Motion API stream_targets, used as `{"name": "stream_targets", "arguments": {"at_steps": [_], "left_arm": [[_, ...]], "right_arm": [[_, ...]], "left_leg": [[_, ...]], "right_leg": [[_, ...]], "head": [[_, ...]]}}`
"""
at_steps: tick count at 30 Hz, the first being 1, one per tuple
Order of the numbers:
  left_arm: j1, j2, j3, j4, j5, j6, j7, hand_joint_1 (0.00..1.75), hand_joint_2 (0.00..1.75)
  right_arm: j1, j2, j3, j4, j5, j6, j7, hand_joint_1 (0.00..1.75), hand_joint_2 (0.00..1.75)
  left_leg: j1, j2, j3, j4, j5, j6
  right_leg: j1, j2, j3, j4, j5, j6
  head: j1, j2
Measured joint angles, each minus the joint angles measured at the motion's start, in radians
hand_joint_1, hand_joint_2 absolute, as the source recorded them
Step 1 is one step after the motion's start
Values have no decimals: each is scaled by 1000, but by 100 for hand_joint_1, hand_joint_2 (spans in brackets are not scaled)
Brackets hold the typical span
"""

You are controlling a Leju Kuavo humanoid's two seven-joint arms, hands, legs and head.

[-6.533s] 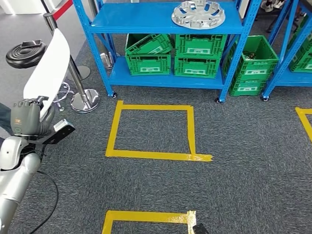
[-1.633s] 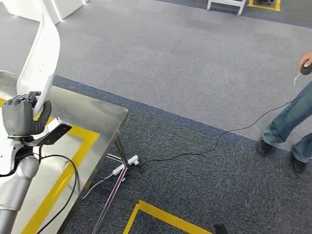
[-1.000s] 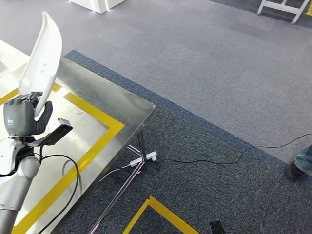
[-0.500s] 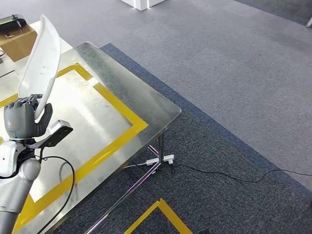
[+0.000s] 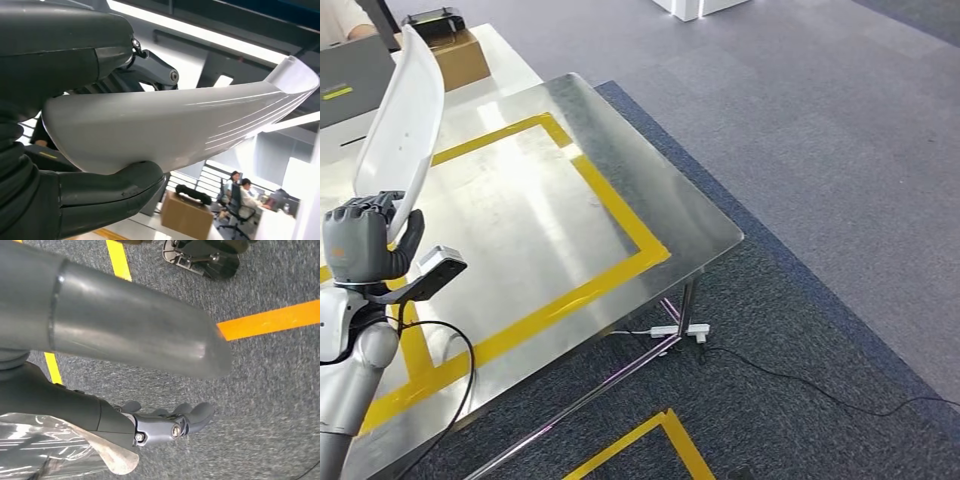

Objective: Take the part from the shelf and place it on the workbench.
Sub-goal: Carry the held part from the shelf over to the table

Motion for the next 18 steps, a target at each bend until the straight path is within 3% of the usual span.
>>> {"name": "stream_targets", "arguments": {"at_steps": [2, 4, 6, 8, 9, 11, 12, 14, 15, 17, 18], "left_arm": [[1, 2, 0, 1, 0, 0, 0, 175, 175], [-2, 4, 0, 1, 0, -1, 0, 175, 175], [-5, 2, 0, 2, 0, -1, 0, 175, 175], [-3, -1, 0, 4, 0, -2, 0, 175, 175], [-2, -2, -1, 5, 0, -2, 0, 175, 175], [-1, -2, -1, 6, 0, -2, 0, 175, 175], [-1, -3, -1, 6, 0, -2, 0, 175, 175], [-4, -3, -2, 7, 0, -2, 0, 175, 175], [-5, -3, -2, 7, 0, -2, 0, 175, 175], [-3, -2, -2, 8, 0, -2, 0, 175, 175], [-1, 0, -2, 8, 0, -2, 0, 175, 175]], "right_arm": [[-2, 0, 0, 0, -2, 1, -1, 0, 0], [-5, 0, 0, 0, -2, 1, -2, 0, 0], [-4, 0, 0, 0, -3, 2, -3, 0, 0], [1, 0, 0, 0, -3, 2, -2, 0, 0], [2, 0, 0, 0, -3, 2, -2, 0, 0], [2, 0, 0, 0, -4, 2, -2, 0, 0], [1, 0, 0, 0, -4, 2, -2, 0, 0], [2, 0, 0, 0, -4, 3, -2, 0, 0], [2, 0, 0, 0, -3, 3, -2, 0, 0], [2, 1, 0, -1, -4, 3, -2, 0, 0], [2, 1, 0, -2, -4, 3, -2, 0, 0]], "left_leg": [[3, -23, -1, -9, 5, 11], [11, -45, 2, -19, 11, 23], [15, -69, 2, -21, 14, 30], [14, -96, 0, -20, 14, 31], [14, -110, 0, -19, 14, 31], [16, -138, 1, -15, 13, 29], [16, -150, -1, -13, 12, 26], [19, -175, -10, -5, 13, 15], [22, -187, -16, -5, 16, 8], [27, -210, -23, -9, 23, -6], [25, -198, -26, -5, 20, -11]], "right_leg": [[0, -12, 4, -2, -5, 10], [-3, 38, -14, 39, -36, 18], [-6, 99, -73, 158, -96, 22], [-7, 113, -130, 268, -130, 24], [-7, 114, -138, 275, -119, 24], [-10, 130, -98, 176, -46, 22], [-14, 158, -68, 109, -16, 21], [-21, 211, -24, 18, 10, 19], [-21, 223, -18, 9, 4, 17], [-20, 202, -11, 2, 7, 9], [-22, 188, -7, -3, 9, 3]], "head": [[0, 0], [4, 0], [10, 0], [12, 0], [12, 0], [12, 0], [12, 0], [11, 0], [10, 0], [11, 0], [8, 0]]}}
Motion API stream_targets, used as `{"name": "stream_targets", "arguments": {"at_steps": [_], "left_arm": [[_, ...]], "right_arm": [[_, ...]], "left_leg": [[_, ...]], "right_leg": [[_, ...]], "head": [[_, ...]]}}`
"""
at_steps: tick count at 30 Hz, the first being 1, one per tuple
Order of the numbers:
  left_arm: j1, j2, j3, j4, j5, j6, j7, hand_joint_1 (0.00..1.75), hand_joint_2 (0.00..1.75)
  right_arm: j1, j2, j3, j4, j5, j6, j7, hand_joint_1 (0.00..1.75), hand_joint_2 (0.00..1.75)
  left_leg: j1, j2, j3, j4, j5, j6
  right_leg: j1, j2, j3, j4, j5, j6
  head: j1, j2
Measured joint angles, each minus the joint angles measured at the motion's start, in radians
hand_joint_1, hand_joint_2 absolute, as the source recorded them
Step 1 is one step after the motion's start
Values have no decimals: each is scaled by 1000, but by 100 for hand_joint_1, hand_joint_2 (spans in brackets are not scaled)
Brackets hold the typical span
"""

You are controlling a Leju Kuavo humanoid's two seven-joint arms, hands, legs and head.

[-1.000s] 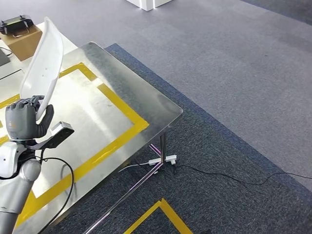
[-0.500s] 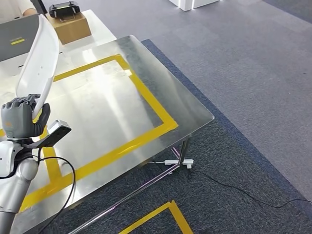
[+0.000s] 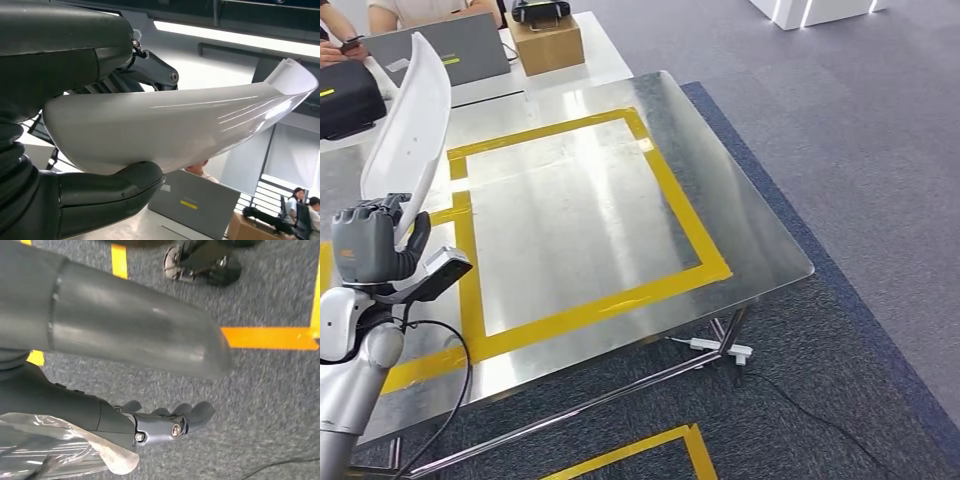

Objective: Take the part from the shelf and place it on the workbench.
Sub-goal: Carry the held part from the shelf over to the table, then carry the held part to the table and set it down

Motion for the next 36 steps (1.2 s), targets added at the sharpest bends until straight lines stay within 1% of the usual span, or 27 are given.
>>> {"name": "stream_targets", "arguments": {"at_steps": [1, 2, 3, 4, 5, 6, 7, 8, 9, 10, 11, 12, 15, 20, 24, 27, 29, 30, 31, 32, 33, 34, 35, 36], "left_arm": [[-1, 2, 0, 0, 0, 0, 0, 175, 175], [-3, 3, 0, 0, 0, 0, 0, 175, 175], [-5, 2, 0, 0, 0, 0, 0, 175, 175], [-5, 1, 0, 1, 0, 0, 0, 175, 175], [-4, 0, -1, 3, 0, 0, 0, 175, 175], [-2, -1, -1, 4, 0, 0, 0, 175, 175], [-1, -2, -2, 5, 0, -1, 0, 175, 175], [-1, -2, -2, 6, 1, -1, 0, 175, 175], [-2, -2, -2, 6, 1, -1, 0, 175, 175], [-4, -1, -2, 7, 2, -1, 0, 175, 175], [-6, -1, -2, 8, 2, -1, 0, 175, 175], [-8, -1, -3, 9, 3, -1, 0, 175, 175], [-10, -3, -4, 13, 3, -1, 0, 175, 175], [-12, -3, -8, 20, 4, -2, 0, 175, 175], [-13, -1, -9, 24, 5, -2, 0, 175, 175], [-13, 1, -9, 25, 6, -3, 1, 175, 175], [-13, 4, -9, 25, 6, -3, 1, 175, 175], [-15, 6, -9, 25, 6, -3, 1, 175, 175], [-18, 6, -9, 25, 6, -3, 1, 175, 175], [-20, 6, -9, 26, 5, -3, 2, 175, 175], [-22, 5, -10, 27, 4, -3, 3, 175, 175], [-22, 5, -10, 28, 3, -3, 4, 175, 175], [-22, 5, -11, 30, 1, -3, 6, 175, 175], [-22, 5, -12, 32, -1, -2, 7, 175, 175]], "right_arm": [[-1, 0, 0, -1, 0, 0, 0, 0, 0], [-1, 0, 0, -1, -1, 0, 0, 0, 0], [0, -1, 0, -1, -1, 0, 0, 0, 0], [1, -1, 0, -1, -1, 0, 1, 0, 0], [2, -1, 0, -1, -1, 2, 2, 0, 0], [2, -1, 0, -1, -1, 6, 4, 0, 0], [2, -1, 0, -1, -1, 13, 7, 0, 0], [1, -1, 0, -1, -1, 23, 11, 0, 0], [0, -1, 0, -2, 0, 32, 14, 0, 0], [-1, -1, 0, -2, 2, 38, 16, 0, 0], [-1, -1, 0, -2, 3, 41, 18, 0, 0], [-1, -1, 0, -2, 4, 43, 18, 0, 0], [1, -1, 0, -2, 7, 49, 18, 0, 0], [1, -1, 2, -2, 27, 52, 16, 0, 0], [1, 0, 6, -3, 53, 47, 19, 0, 0], [1, 1, 6, -4, 58, 48, 20, 0, 0], [0, 2, 6, -5, 59, 51, 24, 0, 0], [-1, 2, 6, -5, 60, 52, 26, 0, 0], [-1, 2, 6, -5, 61, 53, 30, 0, 0], [0, 2, 6, -5, 61, 54, 33, 0, 0], [1, 2, 6, -5, 61, 55, 36, 0, 0], [2, 2, 6, -5, 61, 55, 38, 0, 0], [3, 2, 6, -5, 61, 56, 39, 0, 0], [4, 2, 6, -5, 62, 56, 40, 0, 0]], "left_leg": [[-3, 23, -7, 14, -9, -4], [-4, 57, -25, 55, -31, -8], [-6, 91, -51, 112, -59, -12], [-4, 108, -83, 180, -87, -15], [-3, 117, -112, 240, -106, -18], [-2, 119, -124, 265, -107, -19], [-1, 119, -116, 251, -89, -18], [-2, 120, -87, 197, -55, -15], [-3, 123, -50, 126, -24, -11], [-6, 125, -15, 60, -3, -5], [-8, 128, 9, 15, 5, 0], [-10, 130, 20, -8, 4, 1], [-11, 131, 22, -18, 2, -2], [-13, 131, 22, -17, 0, 5], [-18, 132, 20, -9, -5, 17], [-20, 132, 19, -8, -7, 26], [-19, 132, 26, -20, -2, 35], [-16, 132, 31, -29, 2, 41], [-14, 132, 36, -38, 6, 46], [-11, 132, 39, -42, 8, 49], [-11, 131, 39, -42, 7, 51], [-11, 129, 39, -42, 7, 52], [-11, 127, 39, -41, 6, 51], [-11, 125, 39, -40, 4, 49]], "right_leg": [[-2, -14, 5, -5, 2, -6], [-2, -31, 10, -10, 2, -12], [0, -47, 14, -11, 0, -17], [2, -63, 15, -11, -2, -19], [3, -78, 17, -11, -4, -20], [4, -89, 18, -11, -6, -20], [5, -99, 19, -10, -8, -19], [6, -106, 22, -10, -10, -18], [6, -112, 25, -10, -12, -16], [8, -117, 26, -10, -14, -13], [10, -120, 25, -10, -15, -10], [12, -121, 23, -9, -17, -10], [14, -120, 21, -10, -17, -10], [12, -118, 25, -22, -11, -1], [8, -118, 28, -28, -7, 14], [6, -119, 30, -29, -6, 21], [5, -116, 32, -30, -9, 28], [5, -109, 24, -15, -21, 30], [4, -98, 6, 21, -42, 31], [3, -87, -24, 79, -71, 30], [3, -79, -62, 150, -102, 30], [3, -76, -97, 213, -123, 31], [3, -75, -120, 249, -126, 31], [2, -74, -125, 247, -109, 32]], "head": [[-4, 0], [-7, 0], [-11, 0], [-12, 0], [-12, 0], [-12, 0], [-12, 0], [-12, 0], [-12, 0], [-12, 0], [-11, 0], [-11, 0], [-10, 0], [-10, 0], [-11, 0], [-11, 0], [-11, 0], [-10, 0], [-8, 0], [-6, 0], [-5, 0], [-4, 0], [-4, 0], [-3, 0]]}}
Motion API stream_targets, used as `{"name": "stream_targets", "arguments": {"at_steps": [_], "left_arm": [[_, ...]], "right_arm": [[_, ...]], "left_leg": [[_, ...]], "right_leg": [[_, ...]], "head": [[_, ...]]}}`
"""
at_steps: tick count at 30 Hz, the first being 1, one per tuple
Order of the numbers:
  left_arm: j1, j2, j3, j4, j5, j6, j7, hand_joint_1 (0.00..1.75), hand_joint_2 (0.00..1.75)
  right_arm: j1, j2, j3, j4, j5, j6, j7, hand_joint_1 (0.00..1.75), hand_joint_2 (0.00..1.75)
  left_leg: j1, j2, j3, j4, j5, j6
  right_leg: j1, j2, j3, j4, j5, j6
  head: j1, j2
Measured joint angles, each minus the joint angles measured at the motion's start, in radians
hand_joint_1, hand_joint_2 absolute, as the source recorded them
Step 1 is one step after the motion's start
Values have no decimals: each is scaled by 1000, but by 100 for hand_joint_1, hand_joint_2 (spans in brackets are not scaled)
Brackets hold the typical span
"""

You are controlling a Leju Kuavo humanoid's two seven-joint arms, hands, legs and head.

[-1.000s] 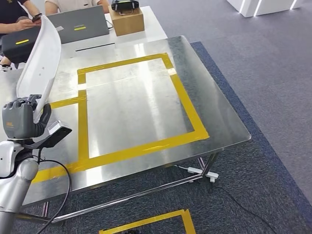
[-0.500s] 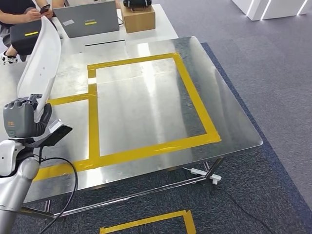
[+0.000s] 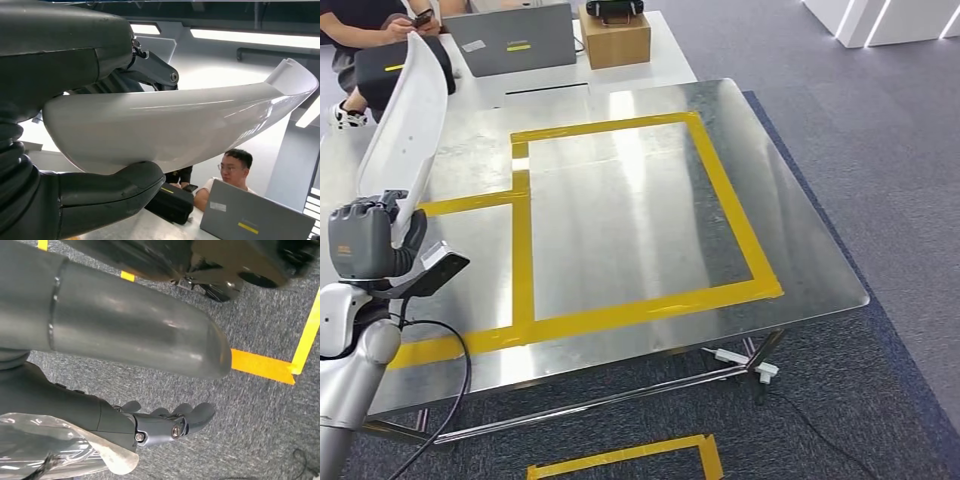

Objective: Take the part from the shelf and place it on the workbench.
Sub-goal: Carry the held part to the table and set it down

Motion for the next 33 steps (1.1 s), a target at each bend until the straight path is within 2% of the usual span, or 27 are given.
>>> {"name": "stream_targets", "arguments": {"at_steps": [1, 2, 3, 4, 5, 7, 10, 12, 13, 14, 16, 17, 18, 19, 20, 22, 23, 24, 26, 27, 29, 32, 33], "left_arm": [[0, 0, -1, 2, -1, 0, 2, 175, 175], [0, 0, -2, 3, -2, 0, 3, 175, 175], [-1, 0, -2, 4, -2, 0, 4, 175, 175], [-2, 1, -2, 4, -2, 0, 5, 175, 175], [-2, 1, -3, 5, -2, 0, 6, 175, 175], [-4, 3, -3, 6, -3, 0, 6, 175, 175], [-8, 5, -3, 7, -4, 0, 6, 175, 175], [-13, 11, -3, 7, -5, 1, 6, 175, 175], [-17, 12, -3, 7, -5, 1, 6, 175, 175], [-23, 12, -3, 7, -4, 2, 7, 175, 175], [-30, 8, -4, 9, -4, 1, 8, 175, 175], [-28, 6, -5, 10, -4, 1, 8, 175, 175], [-24, 3, -6, 11, -4, 0, 8, 175, 175], [-20, 2, -8, 13, -5, 0, 8, 175, 175], [-18, 0, -9, 15, -5, 0, 8, 175, 175], [-19, -1, -11, 17, -5, 0, 8, 175, 175], [-19, -1, -12, 17, -5, 0, 8, 175, 175], [-18, 0, -12, 17, -6, 0, 8, 175, 175], [-18, 2, -13, 17, -6, 0, 7, 175, 175], [-19, 3, -13, 18, -5, 0, 7, 175, 175], [-20, 3, -13, 18, -5, 0, 8, 175, 175], [-21, 3, -14, 18, -4, -1, 8, 175, 175], [-21, 2, -14, 19, -4, -2, 8, 175, 175]], "right_arm": [[0, 0, 0, 0, 2, 0, 0, 0, 0], [0, 0, 0, 0, 7, -1, 0, 0, 0], [0, 0, 0, 0, 13, -2, 1, 0, 0], [-1, 1, 0, 0, 21, -3, 2, 0, 0], [-1, 3, 0, -1, 29, -4, 4, 0, 0], [0, 5, 1, -1, 39, -6, 6, 0, 0], [1, 8, 1, -2, 50, -10, 8, 0, 0], [-1, 14, 1, -3, 59, -14, 8, 0, 0], [-2, 15, 1, -3, 61, -16, 8, 0, 0], [-2, 16, 1, -3, 62, -17, 8, 0, 0], [-2, 16, 2, -3, 63, -18, 8, 0, 0], [-2, 16, 2, -3, 63, -19, 8, 0, 0], [-1, 15, 3, -3, 64, -19, 8, 0, 0], [0, 14, 3, -3, 65, -19, 8, 0, 0], [0, 13, 4, -3, 65, -19, 8, 0, 0], [1, 15, 6, -5, 67, -19, 8, 0, 0], [1, 15, 7, -6, 67, -20, 8, 0, 0], [1, 16, 8, -7, 68, -21, 9, 0, 0], [5, 14, 9, -7, 73, -23, 10, 0, 0], [7, 14, 9, -7, 78, -23, 11, 0, 0], [8, 15, 9, -8, 91, -24, 14, 0, 0], [8, 15, 9, -8, 107, -28, 18, 0, 0], [8, 15, 9, -8, 111, -29, 19, 0, 0]], "left_leg": [[2, -2, 1, 3, -2, -4], [3, -4, 1, 8, -6, -9], [3, -6, -1, 15, -10, -16], [3, -8, -5, 22, -14, -23], [1, -10, -9, 29, -16, -29], [0, -11, -13, 35, -16, -26], [-1, -10, -8, 27, -12, -18], [-2, -8, 27, -30, 11, -4], [-1, -6, 51, -71, 27, 7], [4, -3, 73, -107, 41, 16], [14, -2, 86, -130, 48, 13], [20, -2, 84, -127, 45, 3], [27, -2, 82, -120, 40, -9], [37, -3, 78, -108, 33, -22], [49, -4, 71, -90, 22, -39], [68, -7, 49, -33, -8, -77], [73, -9, 33, 1, -23, -92], [73, -12, 20, 25, -34, -103], [71, -15, 7, 47, -43, -113], [70, -14, 5, 52, -48, -114], [67, -6, -19, 106, -79, -107], [48, 1, -118, 307, -162, -80], [38, 1, -145, 353, -172, -68]], "right_leg": [[-1, 0, 15, -43, 35, 1], [-3, 0, 44, -112, 74, 1], [-4, 3, 73, -176, 101, 2], [-4, 6, 96, -222, 116, -2], [-4, 9, 107, -244, 120, -5], [-4, 11, 108, -245, 118, -11], [-8, 11, 114, -256, 124, -8], [-9, 10, 129, -281, 133, -6], [-7, 10, 131, -281, 128, -7], [-4, 11, 121, -259, 114, -8], [-6, 11, 67, -160, 66, -3], [-11, 11, 37, -108, 48, 4], [-16, 10, 18, -79, 45, 13], [-23, 9, 16, -82, 59, 25], [-33, 7, 34, -121, 89, 39], [-45, 16, 73, -196, 119, 67], [-49, 23, 79, -205, 117, 63], [-49, 31, 72, -188, 102, 52], [-50, 31, 57, -157, 92, 20], [-48, 29, 54, -150, 89, 14], [-42, 23, 54, -146, 86, 6], [-25, 10, 59, -151, 84, 0], [-19, 6, 60, -152, 83, -2]], "head": [[0, 0], [0, 0], [1, 0], [2, 0], [2, 0], [1, 0], [1, 0], [-3, 0], [-5, 0], [-6, 0], [-6, 0], [-6, 0], [-6, 0], [-6, 0], [-5, 0], [0, 0], [5, 0], [6, 0], [3, 0], [-3, 0], [-12, 0], [-20, 0], [-20, 0]]}}
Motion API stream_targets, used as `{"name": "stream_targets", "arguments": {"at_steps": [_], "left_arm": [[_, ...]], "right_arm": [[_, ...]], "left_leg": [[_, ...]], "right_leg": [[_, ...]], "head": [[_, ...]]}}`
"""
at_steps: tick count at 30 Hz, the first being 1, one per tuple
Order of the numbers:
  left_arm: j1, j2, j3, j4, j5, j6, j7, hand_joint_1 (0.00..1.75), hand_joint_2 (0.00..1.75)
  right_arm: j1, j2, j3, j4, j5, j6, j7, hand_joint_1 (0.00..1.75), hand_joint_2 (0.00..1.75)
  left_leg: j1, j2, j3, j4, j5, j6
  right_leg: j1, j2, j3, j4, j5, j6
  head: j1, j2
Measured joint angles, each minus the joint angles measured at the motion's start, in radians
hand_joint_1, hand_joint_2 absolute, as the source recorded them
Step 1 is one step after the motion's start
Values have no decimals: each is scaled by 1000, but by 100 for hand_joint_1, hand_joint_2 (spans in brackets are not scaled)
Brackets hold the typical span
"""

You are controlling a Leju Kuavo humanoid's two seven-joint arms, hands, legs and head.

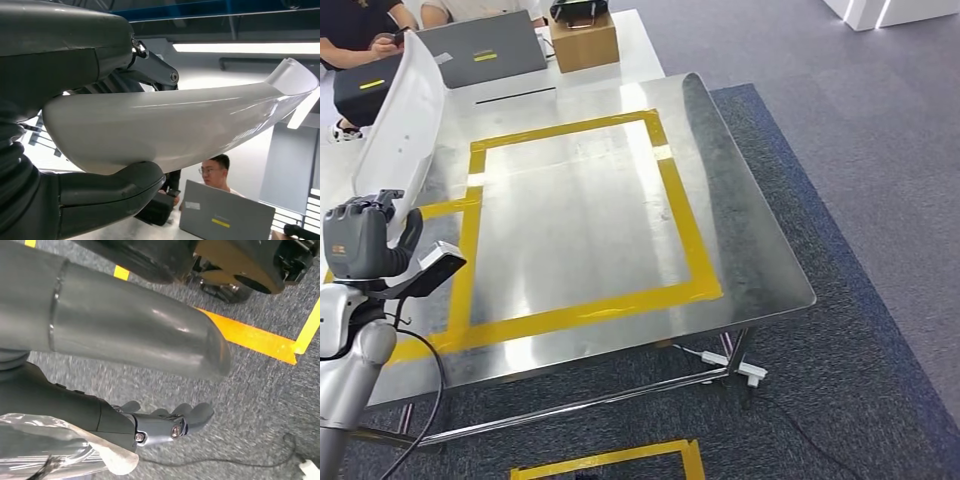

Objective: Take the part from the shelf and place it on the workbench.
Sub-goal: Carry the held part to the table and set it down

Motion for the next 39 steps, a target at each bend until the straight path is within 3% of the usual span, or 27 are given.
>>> {"name": "stream_targets", "arguments": {"at_steps": [1, 2, 5, 7, 9, 11, 14, 15, 16, 18, 20, 22, 24, 26, 29, 31, 33, 34, 36, 38, 39], "left_arm": [[1, 0, 0, 1, 0, 0, 0, 175, 175], [1, 0, 0, 2, 0, -1, 0, 175, 175], [-3, 1, 0, 3, 0, -2, 0, 175, 175], [-9, 1, 0, 3, 0, -3, 0, 175, 175], [-12, 0, 0, 3, 0, -4, 0, 175, 175], [-15, -2, -1, 5, 0, -4, 0, 175, 175], [-17, -7, -3, 9, 0, -6, 0, 175, 175], [-16, -9, -3, 11, 0, -7, 0, 175, 175], [-14, -10, -4, 13, 0, -7, 0, 175, 175], [-14, -12, -6, 18, 0, -8, 0, 175, 175], [-16, -14, -7, 21, 0, -8, 1, 175, 175], [-18, -15, -7, 24, 0, -8, 3, 175, 175], [-20, -14, -7, 27, 0, -8, 3, 175, 175], [-22, -12, -7, 28, 0, -7, 3, 175, 175], [-26, -8, -7, 31, 0, -7, 3, 175, 175], [-22, -8, -7, 35, 0, -8, 4, 175, 175], [-21, -8, -7, 39, -1, -7, 5, 175, 175], [-22, -8, -7, 40, -2, -7, 7, 175, 175], [-27, -8, -7, 44, -9, -7, 15, 175, 175], [-34, -8, -7, 50, -20, -7, 26, 175, 175], [-36, -7, -7, 55, -29, -8, 34, 175, 175]], "right_arm": [[0, 0, 0, 0, 2, 2, 1, 0, 0], [0, 0, 0, 0, 2, 5, 1, 0, 0], [1, 1, 0, -2, 0, 21, 3, 0, 0], [3, 3, 0, -4, -2, 31, 6, 0, 0], [3, 3, 0, -5, -3, 37, 9, 0, 0], [1, 2, 0, -5, -3, 40, 12, 0, 0], [-2, -3, 0, -5, -4, 44, 14, 0, 0], [-1, -4, 0, -5, -4, 44, 15, 0, 0], [0, -5, 0, -5, -4, 45, 15, 0, 0], [1, -6, 0, -5, -4, 46, 17, 0, 0], [-2, -7, 0, -5, -4, 50, 21, 0, 0], [-3, -9, 0, -5, -4, 56, 25, 0, 0], [-3, -9, 0, -5, -4, 59, 28, 0, 0], [-4, -9, 0, -5, -3, 60, 29, 0, 0], [-6, -9, 0, -5, -3, 60, 30, 0, 0], [-5, -10, 0, -4, -3, 60, 31, 0, 0], [-5, -10, 0, -4, -3, 61, 33, 0, 0], [-5, -10, 0, -4, -3, 62, 35, 0, 0], [-6, -11, 0, -4, -4, 64, 41, 0, 0], [-5, -13, 0, -4, -4, 64, 48, 0, 0], [-4, -13, 0, -4, -5, 64, 51, 0, 0]], "left_leg": [[-12, 0, -10, 9, 9, 15], [-26, 0, -2, -16, 34, 31], [-70, 3, 76, -196, 119, 90], [-84, 6, 102, -254, 130, 107], [-83, 6, 116, -284, 137, 103], [-75, 6, 138, -324, 149, 94], [-71, 5, 149, -342, 156, 90], [-71, 4, 149, -341, 155, 89], [-71, 2, 149, -340, 154, 89], [-71, -1, 150, -333, 150, 86], [-71, -3, 147, -322, 142, 80], [-70, -4, 141, -314, 140, 71], [-69, -5, 138, -312, 141, 62], [-67, -5, 129, -288, 123, 51], [-49, -4, 56, -127, 43, 26], [-32, -3, 14, -41, 22, 13], [-19, -1, 31, -80, 65, 2], [-13, 0, 61, -143, 102, -3], [-11, 1, 118, -259, 142, -11], [-16, 0, 137, -307, 143, -4], [-19, -1, 135, -311, 143, 6]], "right_leg": [[6, -3, 1, 0, -1, -3], [11, -5, 1, -1, -3, -6], [17, -10, 4, -9, -1, -12], [17, -13, 5, -20, 4, -11], [18, -17, 10, -32, 7, -6], [22, -13, 4, -17, -9, -2], [26, -4, -66, 126, -77, 4], [27, -4, -89, 168, -87, 7], [28, -4, -99, 181, -80, 9], [28, -4, -66, 103, -17, 12], [29, -2, -6, -17, 29, 0], [33, 0, 22, -67, 33, -19], [33, 0, 27, -75, 40, -33], [28, -2, 33, -84, 45, -44], [24, -6, 37, -89, 47, -53], [23, -7, 38, -89, 47, -52], [18, -8, 39, -89, 46, -49], [15, -8, 40, -88, 45, -44], [12, -7, 41, -88, 44, -29], [13, -7, 37, -92, 48, -11], [13, -8, 36, -94, 50, -3]], "head": [[0, 0], [0, 0], [1, 0], [0, 0], [-1, 0], [1, 0], [3, 0], [3, 0], [3, 0], [3, 0], [2, 0], [2, 0], [2, 0], [0, 0], [-4, 0], [-4, 0], [-4, 0], [-4, 0], [-6, 0], [-6, 0], [-6, 0]]}}
